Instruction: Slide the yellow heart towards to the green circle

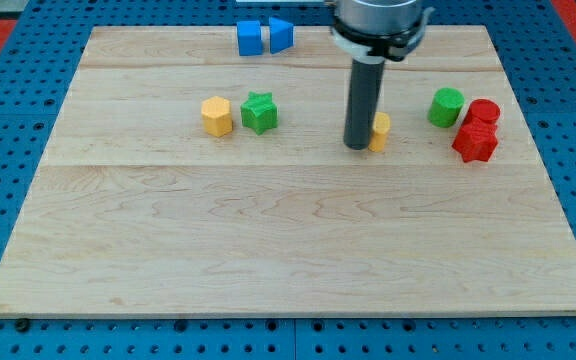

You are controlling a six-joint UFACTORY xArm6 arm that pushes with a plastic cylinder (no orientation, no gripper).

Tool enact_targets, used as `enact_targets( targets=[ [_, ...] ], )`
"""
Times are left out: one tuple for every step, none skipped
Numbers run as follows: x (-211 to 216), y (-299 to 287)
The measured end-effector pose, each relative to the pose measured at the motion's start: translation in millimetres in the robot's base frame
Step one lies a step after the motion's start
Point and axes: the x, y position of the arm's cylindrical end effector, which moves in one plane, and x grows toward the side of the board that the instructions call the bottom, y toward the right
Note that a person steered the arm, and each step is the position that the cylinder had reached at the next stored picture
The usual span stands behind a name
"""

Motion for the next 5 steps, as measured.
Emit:
enact_targets(
  targets=[
    [-7.5,21.6],
    [-7.5,27.3],
    [-7.5,46.7],
    [-5.8,10.1],
    [5.5,-33.4]
  ],
)
